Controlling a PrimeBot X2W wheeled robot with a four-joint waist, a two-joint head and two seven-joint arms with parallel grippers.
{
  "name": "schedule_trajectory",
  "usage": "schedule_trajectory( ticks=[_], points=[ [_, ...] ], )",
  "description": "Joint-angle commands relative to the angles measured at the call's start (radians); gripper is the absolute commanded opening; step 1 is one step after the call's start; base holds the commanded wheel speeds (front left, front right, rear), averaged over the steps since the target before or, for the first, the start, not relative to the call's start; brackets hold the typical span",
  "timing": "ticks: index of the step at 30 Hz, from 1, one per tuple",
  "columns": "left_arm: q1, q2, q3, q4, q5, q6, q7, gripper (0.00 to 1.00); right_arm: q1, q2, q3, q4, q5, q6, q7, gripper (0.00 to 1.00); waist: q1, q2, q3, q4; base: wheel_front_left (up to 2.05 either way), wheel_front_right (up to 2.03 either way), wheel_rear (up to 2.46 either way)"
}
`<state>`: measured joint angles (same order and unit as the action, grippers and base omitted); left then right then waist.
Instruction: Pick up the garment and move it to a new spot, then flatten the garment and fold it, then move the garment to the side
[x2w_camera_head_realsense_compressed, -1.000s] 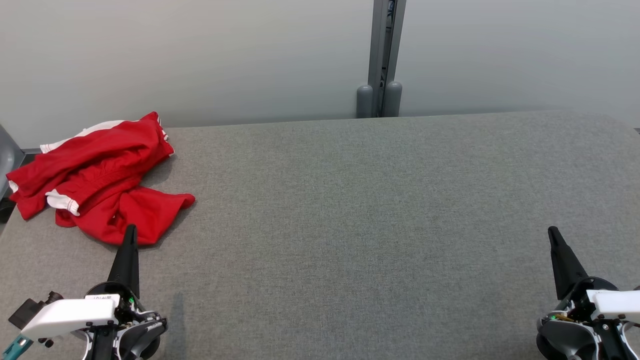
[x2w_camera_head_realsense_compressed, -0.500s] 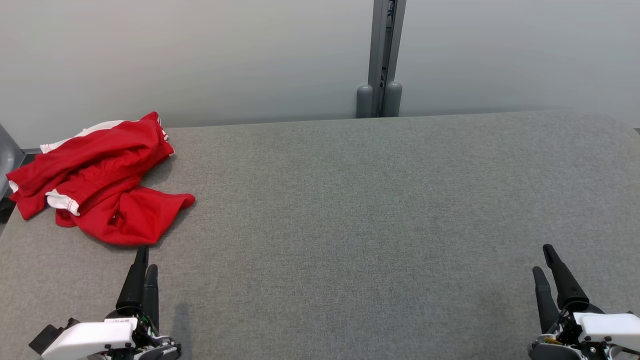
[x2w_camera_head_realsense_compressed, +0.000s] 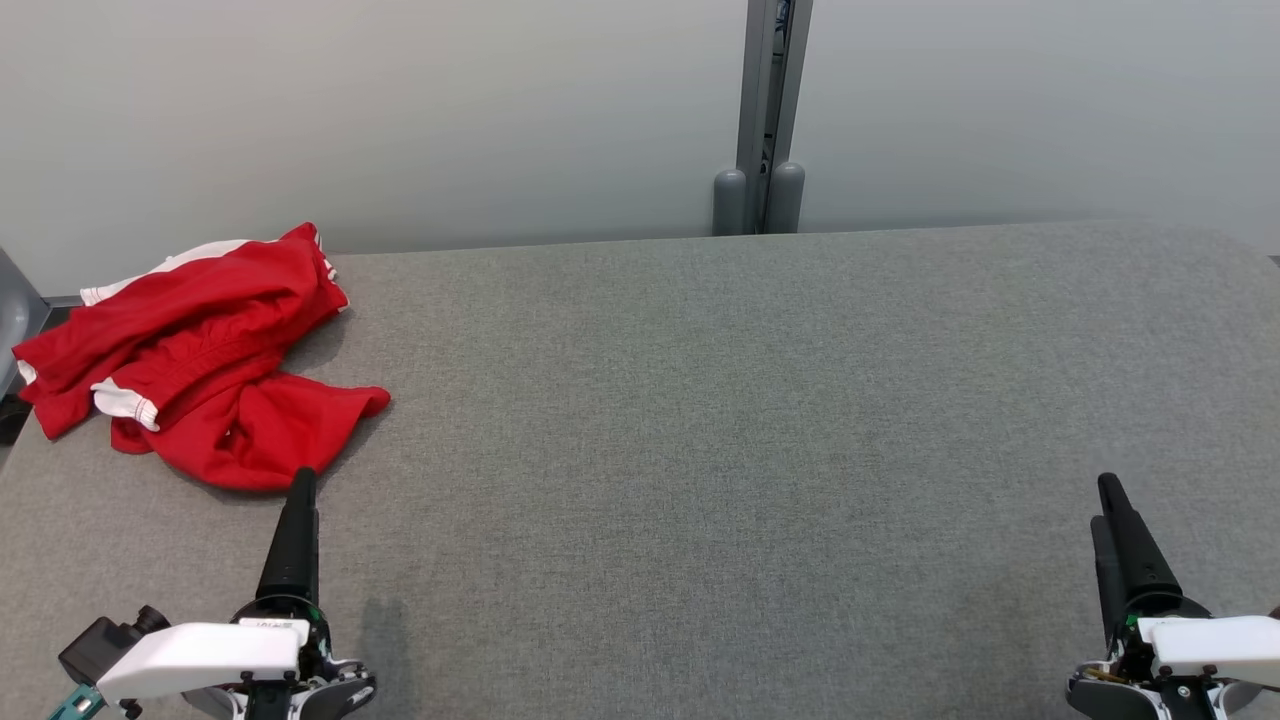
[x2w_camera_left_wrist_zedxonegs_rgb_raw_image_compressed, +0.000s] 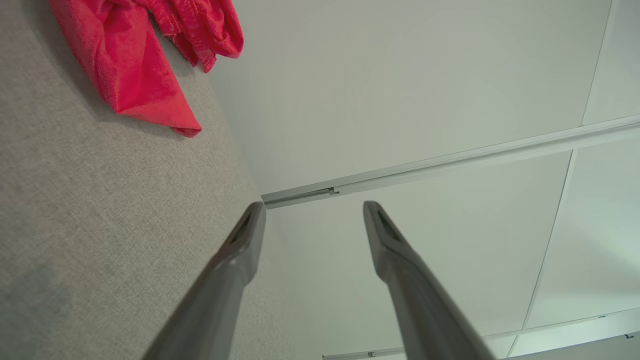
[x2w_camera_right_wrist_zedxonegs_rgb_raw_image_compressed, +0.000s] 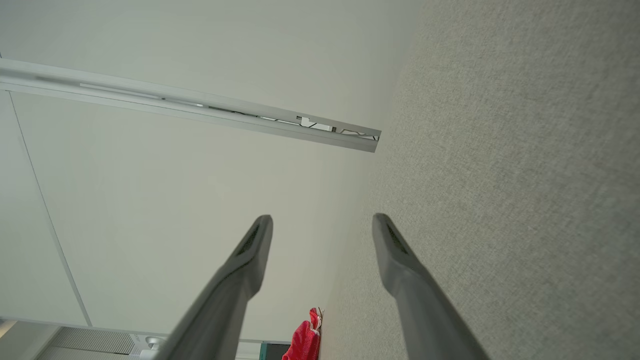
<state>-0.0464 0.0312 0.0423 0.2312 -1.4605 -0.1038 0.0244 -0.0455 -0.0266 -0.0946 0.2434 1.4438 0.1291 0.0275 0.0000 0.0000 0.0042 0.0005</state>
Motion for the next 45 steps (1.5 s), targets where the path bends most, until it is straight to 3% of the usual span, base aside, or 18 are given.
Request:
schedule_trajectory(
  ticks=[1, 24, 45],
  points=[
    [-0.019, 0.01, -0.01, -0.031, 0.059, 0.011, -0.013, 1.0, -0.006, -0.011, -0.005, -0.035, -0.055, 0.001, -0.016, 1.0, 0.0, 0.0, 0.001, 0.0, 0.0, 0.0, 0.0],
    [-0.009, 0.014, -0.102, -0.102, 0.541, 0.091, -0.097, 1.0, 0.033, -0.016, 0.059, -0.158, -0.556, 0.001, -0.1, 1.0, 0.0, 0.0, 0.006, 0.002, 0.0, 0.0, 0.0],
    [0.003, 0.016, -0.137, -0.07, 0.853, 0.136, -0.161, 1.0, 0.046, -0.02, 0.088, -0.171, -0.831, 0.001, -0.165, 1.0, 0.0, 0.0, 0.008, 0.002, 0.0, 0.0, 0.0]
  ],
)
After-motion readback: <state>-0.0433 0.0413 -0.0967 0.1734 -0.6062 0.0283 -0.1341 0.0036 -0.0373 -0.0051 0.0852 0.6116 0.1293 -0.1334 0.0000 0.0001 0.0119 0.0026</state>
